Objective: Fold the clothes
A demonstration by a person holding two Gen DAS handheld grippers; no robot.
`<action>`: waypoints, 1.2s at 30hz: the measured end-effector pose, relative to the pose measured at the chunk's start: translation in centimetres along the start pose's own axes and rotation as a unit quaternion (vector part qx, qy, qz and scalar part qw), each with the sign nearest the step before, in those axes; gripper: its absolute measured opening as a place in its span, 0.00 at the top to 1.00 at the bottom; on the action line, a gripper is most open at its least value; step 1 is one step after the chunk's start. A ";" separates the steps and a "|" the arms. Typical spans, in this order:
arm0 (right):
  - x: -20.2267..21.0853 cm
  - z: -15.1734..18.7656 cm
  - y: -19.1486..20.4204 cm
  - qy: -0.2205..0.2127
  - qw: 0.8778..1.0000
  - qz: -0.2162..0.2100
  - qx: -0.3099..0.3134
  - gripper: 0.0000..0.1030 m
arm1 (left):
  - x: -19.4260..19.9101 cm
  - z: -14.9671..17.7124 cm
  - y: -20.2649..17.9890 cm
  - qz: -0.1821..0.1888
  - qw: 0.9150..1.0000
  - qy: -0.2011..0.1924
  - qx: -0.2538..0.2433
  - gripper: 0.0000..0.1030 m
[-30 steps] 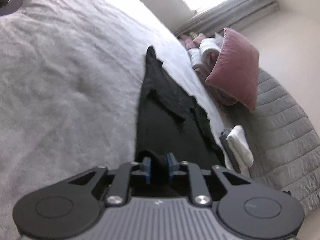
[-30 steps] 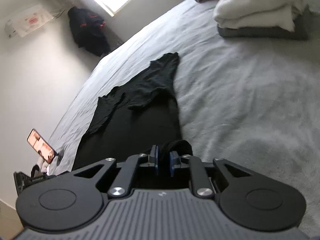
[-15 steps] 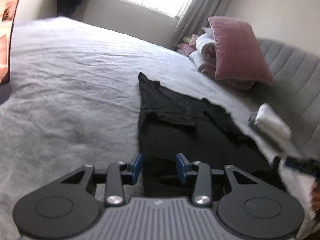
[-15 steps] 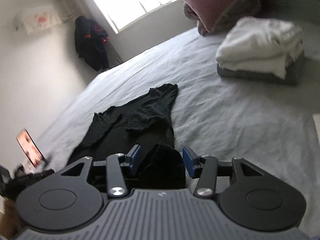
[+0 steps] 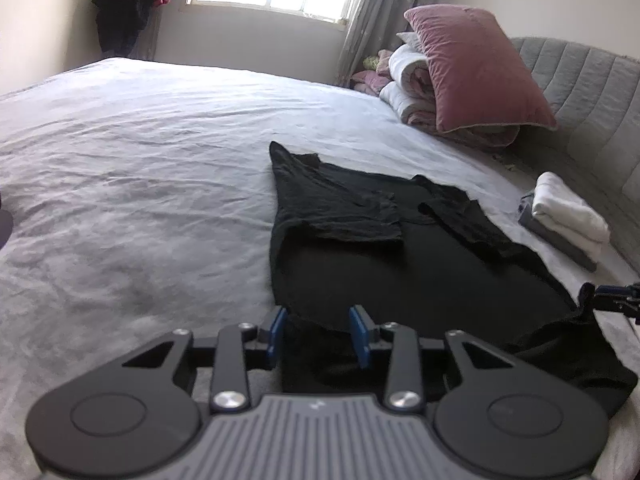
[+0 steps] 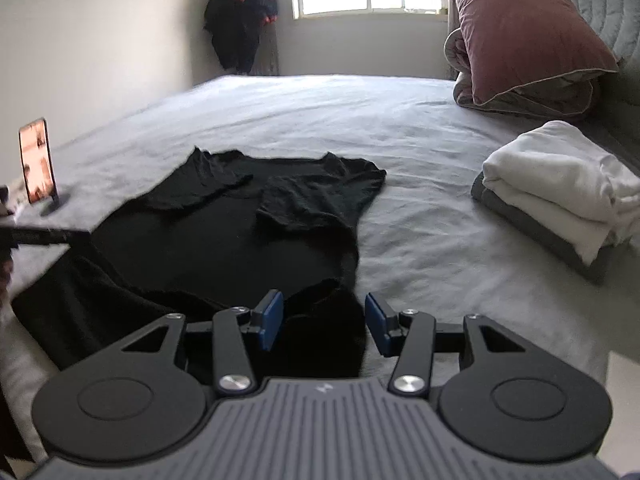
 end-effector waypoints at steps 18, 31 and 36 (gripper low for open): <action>-3.2 -0.2 1.1 0.016 1.000 0.016 0.013 0.91 | 0.5 0.0 0.0 0.006 1.000 -0.005 0.005 0.96; -2.2 -0.3 1.0 0.010 0.999 0.030 0.011 0.55 | 0.5 0.1 0.6 0.006 1.000 0.002 0.011 0.94; -1.7 -0.8 1.3 0.002 1.000 0.004 0.010 0.53 | 0.6 -0.1 0.6 0.009 1.000 0.000 0.015 0.94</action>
Point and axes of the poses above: each gripper's, at about its wrist camera, not at the fingertips, and x roughly against the way its jaws point, y to its left, z to its underside, the point moved 1 cm from there along -x, roughly the way its jaws point, and after that the axes turned 6 degrees about z, right-handed, at the moved point
